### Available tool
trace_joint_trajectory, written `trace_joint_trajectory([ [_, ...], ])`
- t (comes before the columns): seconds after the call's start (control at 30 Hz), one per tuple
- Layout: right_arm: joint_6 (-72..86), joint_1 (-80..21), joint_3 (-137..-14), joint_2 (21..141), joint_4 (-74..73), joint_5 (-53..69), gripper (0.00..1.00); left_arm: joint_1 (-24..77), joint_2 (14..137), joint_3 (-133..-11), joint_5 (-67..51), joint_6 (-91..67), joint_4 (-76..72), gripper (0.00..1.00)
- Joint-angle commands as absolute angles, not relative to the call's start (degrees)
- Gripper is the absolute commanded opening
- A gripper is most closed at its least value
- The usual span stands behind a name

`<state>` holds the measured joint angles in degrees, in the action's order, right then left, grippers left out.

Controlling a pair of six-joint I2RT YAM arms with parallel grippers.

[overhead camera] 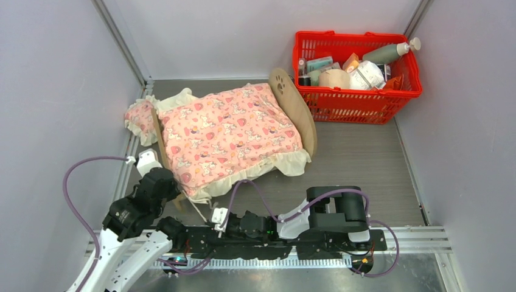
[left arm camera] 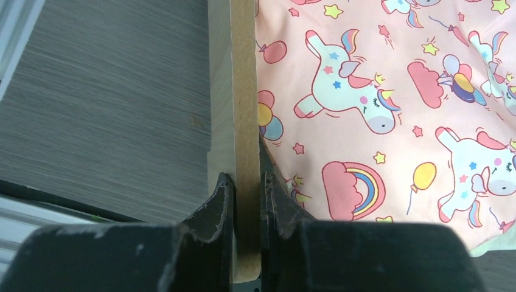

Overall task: Set up the pet bed
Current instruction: Cross the ropes on the bed frame.

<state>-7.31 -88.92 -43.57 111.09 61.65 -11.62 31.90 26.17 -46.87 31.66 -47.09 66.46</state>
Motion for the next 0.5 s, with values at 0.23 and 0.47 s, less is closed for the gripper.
trace_joint_trajectory([
  [0.23, -2.3, -88.6, -46.2, 109.7, 57.5, -17.3, 0.05, 32.6, 30.2, -44.4, 32.0, -35.9, 37.3, 0.0],
  [0.47, 0.5, -86.7, -52.4, 113.9, 52.8, -19.0, 0.05, 32.6, 34.6, -44.3, 34.5, -32.0, 35.0, 0.28],
])
